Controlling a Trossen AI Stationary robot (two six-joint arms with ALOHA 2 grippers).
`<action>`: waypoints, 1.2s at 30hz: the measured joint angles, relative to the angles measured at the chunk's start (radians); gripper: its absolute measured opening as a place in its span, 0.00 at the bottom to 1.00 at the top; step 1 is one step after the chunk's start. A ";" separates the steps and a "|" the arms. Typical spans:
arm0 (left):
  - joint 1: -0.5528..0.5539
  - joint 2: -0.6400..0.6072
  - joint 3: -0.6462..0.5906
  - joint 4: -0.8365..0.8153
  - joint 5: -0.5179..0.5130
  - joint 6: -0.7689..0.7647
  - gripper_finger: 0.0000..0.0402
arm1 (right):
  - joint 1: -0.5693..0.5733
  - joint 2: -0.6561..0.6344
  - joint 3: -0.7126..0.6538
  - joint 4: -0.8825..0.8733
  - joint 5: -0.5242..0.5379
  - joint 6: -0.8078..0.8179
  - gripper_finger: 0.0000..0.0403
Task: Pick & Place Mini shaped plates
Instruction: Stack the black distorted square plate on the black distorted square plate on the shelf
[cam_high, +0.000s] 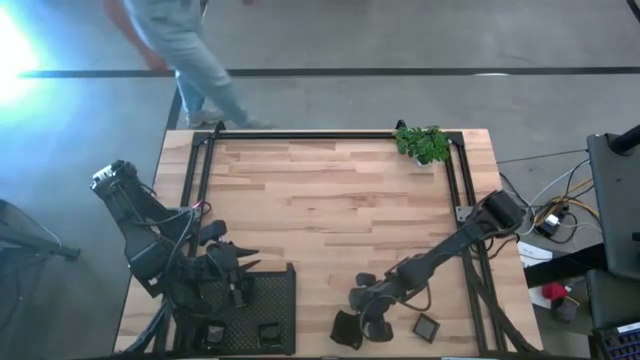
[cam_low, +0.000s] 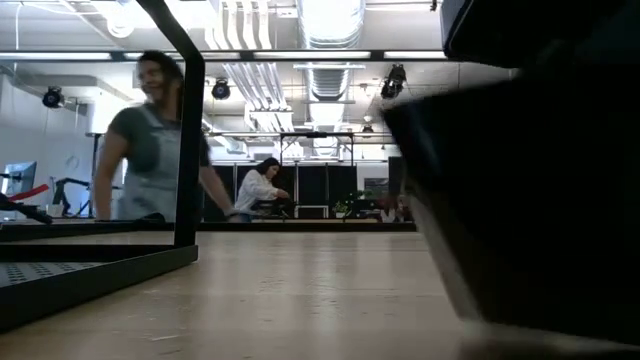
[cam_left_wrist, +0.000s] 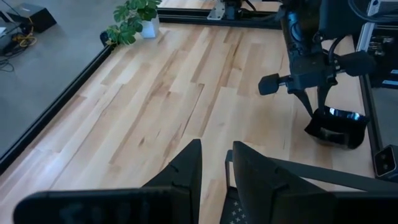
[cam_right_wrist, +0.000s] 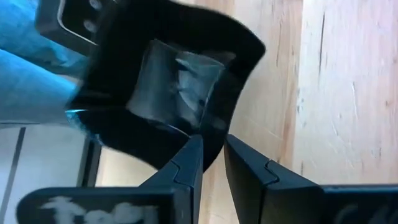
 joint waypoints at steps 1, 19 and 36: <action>0.000 0.000 0.000 -0.001 0.000 0.000 0.21 | 0.000 0.006 0.000 0.005 0.000 0.002 0.16; 0.000 0.000 0.000 -0.020 0.000 0.025 0.21 | -0.009 -0.014 0.039 -0.089 -0.028 0.111 0.02; 0.024 0.000 0.000 -0.014 -0.019 0.134 0.21 | -0.160 -0.219 0.466 -0.860 0.323 -0.066 0.02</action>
